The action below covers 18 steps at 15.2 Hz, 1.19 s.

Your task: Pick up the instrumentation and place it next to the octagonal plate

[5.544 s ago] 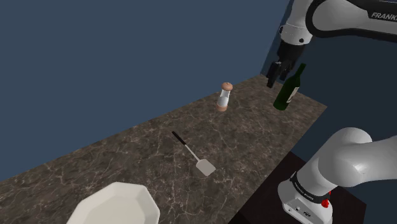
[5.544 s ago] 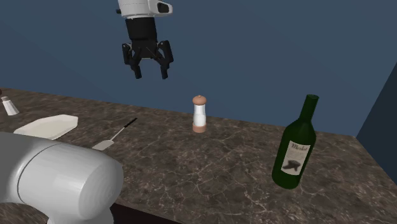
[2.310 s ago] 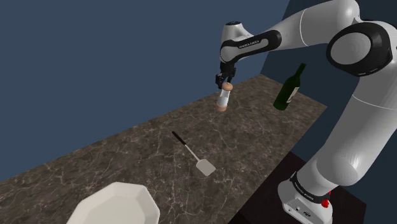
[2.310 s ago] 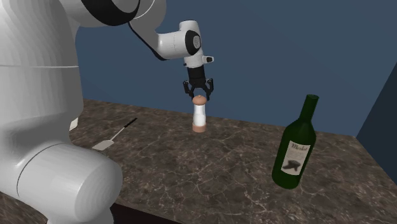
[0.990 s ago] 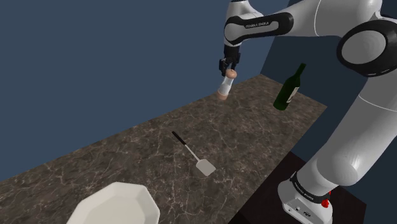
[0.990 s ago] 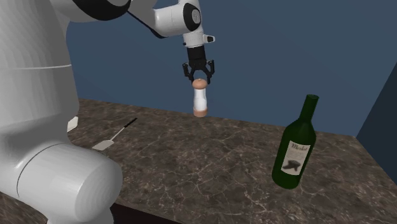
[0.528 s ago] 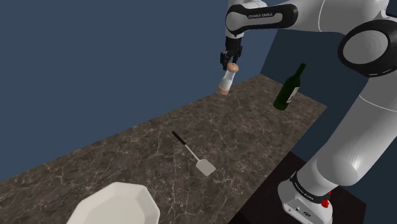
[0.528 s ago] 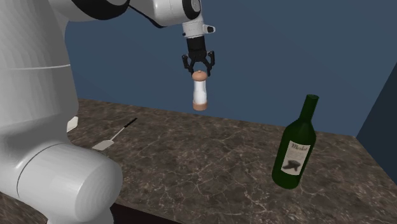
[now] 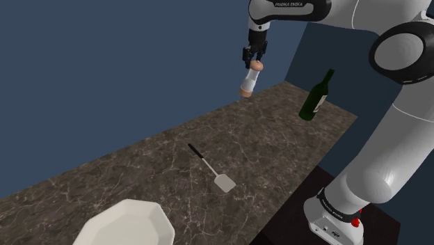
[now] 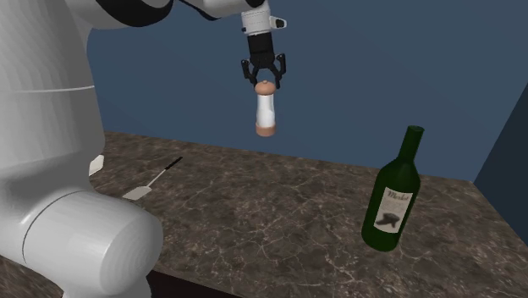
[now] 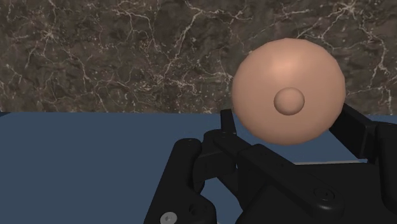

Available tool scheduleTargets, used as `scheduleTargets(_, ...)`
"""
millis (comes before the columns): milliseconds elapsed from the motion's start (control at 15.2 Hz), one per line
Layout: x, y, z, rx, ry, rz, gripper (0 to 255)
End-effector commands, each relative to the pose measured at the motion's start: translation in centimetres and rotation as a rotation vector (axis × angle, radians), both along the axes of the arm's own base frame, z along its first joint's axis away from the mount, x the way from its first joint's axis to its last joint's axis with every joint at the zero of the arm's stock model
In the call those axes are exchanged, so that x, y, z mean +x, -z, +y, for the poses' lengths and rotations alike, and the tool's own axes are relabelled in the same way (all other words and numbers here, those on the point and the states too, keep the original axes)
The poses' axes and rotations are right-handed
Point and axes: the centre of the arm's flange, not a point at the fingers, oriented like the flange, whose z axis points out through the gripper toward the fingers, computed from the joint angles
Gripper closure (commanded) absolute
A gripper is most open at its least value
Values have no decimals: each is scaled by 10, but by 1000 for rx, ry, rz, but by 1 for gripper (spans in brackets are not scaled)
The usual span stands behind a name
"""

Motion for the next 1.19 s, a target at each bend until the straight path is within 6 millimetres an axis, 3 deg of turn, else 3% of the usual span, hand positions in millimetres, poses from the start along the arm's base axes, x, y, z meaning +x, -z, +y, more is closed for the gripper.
scheduleTargets(0, 0, -10, -1, 0, 0, 0, 255)
scheduleTargets(1122, 0, -97, -1, 0, 0, 0, 255)
